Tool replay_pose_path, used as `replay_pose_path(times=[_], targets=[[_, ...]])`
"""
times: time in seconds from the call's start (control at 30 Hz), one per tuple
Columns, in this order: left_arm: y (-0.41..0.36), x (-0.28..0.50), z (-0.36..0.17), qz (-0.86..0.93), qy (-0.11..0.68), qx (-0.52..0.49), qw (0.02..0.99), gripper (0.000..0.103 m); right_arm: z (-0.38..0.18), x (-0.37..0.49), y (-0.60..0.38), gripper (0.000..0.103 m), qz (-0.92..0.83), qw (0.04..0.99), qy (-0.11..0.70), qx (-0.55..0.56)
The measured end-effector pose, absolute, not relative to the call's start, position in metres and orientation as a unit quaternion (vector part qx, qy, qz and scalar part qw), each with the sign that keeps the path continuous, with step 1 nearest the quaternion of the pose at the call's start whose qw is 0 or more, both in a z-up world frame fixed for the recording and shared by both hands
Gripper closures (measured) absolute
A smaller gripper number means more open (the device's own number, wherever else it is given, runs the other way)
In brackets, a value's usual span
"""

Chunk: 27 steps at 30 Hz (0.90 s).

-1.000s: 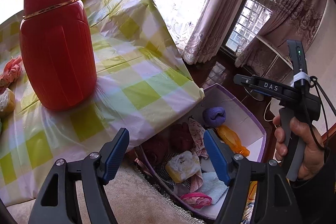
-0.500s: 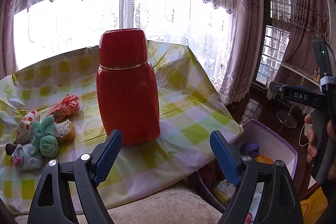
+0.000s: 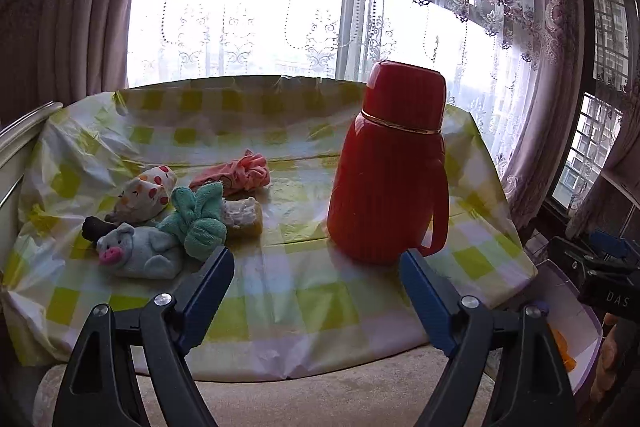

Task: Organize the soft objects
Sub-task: 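Move both open tools back toward the plush toys on the cushion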

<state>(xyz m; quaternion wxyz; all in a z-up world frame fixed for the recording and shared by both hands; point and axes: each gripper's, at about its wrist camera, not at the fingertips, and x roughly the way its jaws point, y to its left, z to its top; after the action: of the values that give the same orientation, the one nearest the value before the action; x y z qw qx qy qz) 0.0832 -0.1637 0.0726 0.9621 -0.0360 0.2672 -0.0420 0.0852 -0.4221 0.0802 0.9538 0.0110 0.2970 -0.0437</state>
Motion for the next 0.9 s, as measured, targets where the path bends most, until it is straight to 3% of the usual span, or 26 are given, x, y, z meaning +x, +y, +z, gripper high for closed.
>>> replay_pose_path(times=[0.47, 0.9], targets=[[-0.06, 0.087, 0.055, 0.041, 0.29, -0.161, 0.942, 0.019, 0.051, 0.102, -0.308, 0.001, 0.106, 0.925, 0.366, -0.003], [0.038, 0.121, 0.03, 0.112, 0.317, -0.263, 0.904, 0.019, 0.046, 0.14, -0.245, 0.001, 0.14, 0.918, 0.37, -0.032]])
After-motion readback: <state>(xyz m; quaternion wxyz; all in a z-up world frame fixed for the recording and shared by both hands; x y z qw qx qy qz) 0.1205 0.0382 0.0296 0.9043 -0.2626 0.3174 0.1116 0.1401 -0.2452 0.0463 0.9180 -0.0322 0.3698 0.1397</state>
